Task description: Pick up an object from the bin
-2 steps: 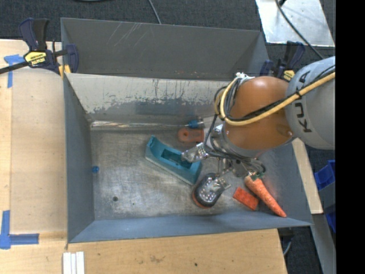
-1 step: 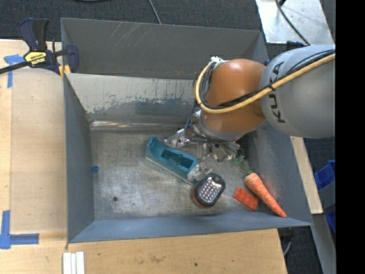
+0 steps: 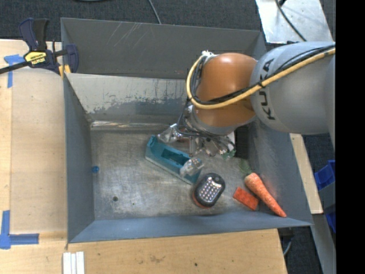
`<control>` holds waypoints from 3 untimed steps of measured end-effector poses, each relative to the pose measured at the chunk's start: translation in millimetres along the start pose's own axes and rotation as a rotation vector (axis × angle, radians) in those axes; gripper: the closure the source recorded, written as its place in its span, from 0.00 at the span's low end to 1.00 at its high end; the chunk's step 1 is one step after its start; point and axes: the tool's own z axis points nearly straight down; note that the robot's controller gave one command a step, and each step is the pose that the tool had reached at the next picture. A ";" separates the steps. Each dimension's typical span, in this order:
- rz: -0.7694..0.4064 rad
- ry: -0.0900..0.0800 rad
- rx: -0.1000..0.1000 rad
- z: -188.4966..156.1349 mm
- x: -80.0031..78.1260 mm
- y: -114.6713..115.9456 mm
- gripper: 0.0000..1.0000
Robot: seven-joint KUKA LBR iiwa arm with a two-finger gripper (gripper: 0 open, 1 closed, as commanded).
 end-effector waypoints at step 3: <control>0.078 -0.013 0.002 39.2 -11.5 -16.3 1.00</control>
Offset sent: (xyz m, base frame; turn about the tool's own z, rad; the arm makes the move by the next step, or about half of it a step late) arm 0.0096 -0.0208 -0.0533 0.1064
